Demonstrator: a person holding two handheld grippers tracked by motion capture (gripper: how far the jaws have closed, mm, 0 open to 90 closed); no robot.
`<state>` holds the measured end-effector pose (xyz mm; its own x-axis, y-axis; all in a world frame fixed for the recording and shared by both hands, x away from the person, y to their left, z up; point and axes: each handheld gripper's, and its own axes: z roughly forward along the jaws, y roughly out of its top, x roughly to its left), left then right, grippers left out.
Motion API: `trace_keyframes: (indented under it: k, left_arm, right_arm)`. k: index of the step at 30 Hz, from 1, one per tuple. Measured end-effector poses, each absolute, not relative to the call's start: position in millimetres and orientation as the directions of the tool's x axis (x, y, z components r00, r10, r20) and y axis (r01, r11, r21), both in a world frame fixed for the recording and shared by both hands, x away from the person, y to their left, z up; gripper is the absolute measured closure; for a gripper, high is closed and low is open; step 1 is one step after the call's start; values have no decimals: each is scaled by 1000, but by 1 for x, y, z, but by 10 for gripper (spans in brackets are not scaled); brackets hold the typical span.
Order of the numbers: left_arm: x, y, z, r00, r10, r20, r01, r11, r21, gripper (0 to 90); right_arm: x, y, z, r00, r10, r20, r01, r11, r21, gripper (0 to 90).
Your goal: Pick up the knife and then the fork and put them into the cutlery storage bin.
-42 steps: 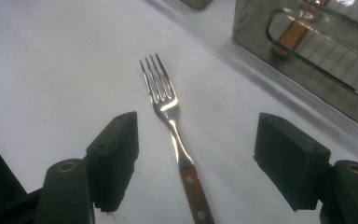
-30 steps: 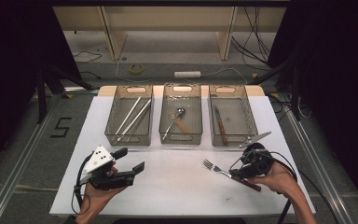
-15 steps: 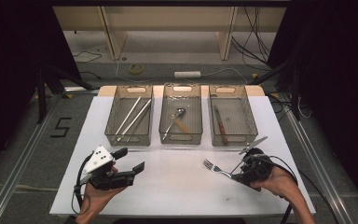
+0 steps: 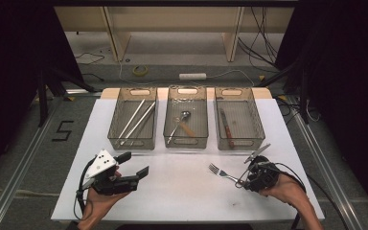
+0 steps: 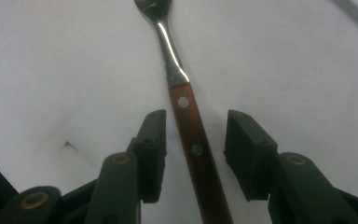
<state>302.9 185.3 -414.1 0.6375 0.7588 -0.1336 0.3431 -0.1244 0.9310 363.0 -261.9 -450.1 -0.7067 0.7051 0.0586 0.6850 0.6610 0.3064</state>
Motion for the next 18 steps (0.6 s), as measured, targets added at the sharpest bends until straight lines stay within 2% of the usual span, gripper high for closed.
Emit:
trace_keyframes:
  k: [18]
  left_arm:
    - [303, 185, -414, 638, 759, -132, 342, -126, 931, 185]
  right_arm:
    - [361, -258, -456, -724, 689, 26, 669, 693, 269, 697]
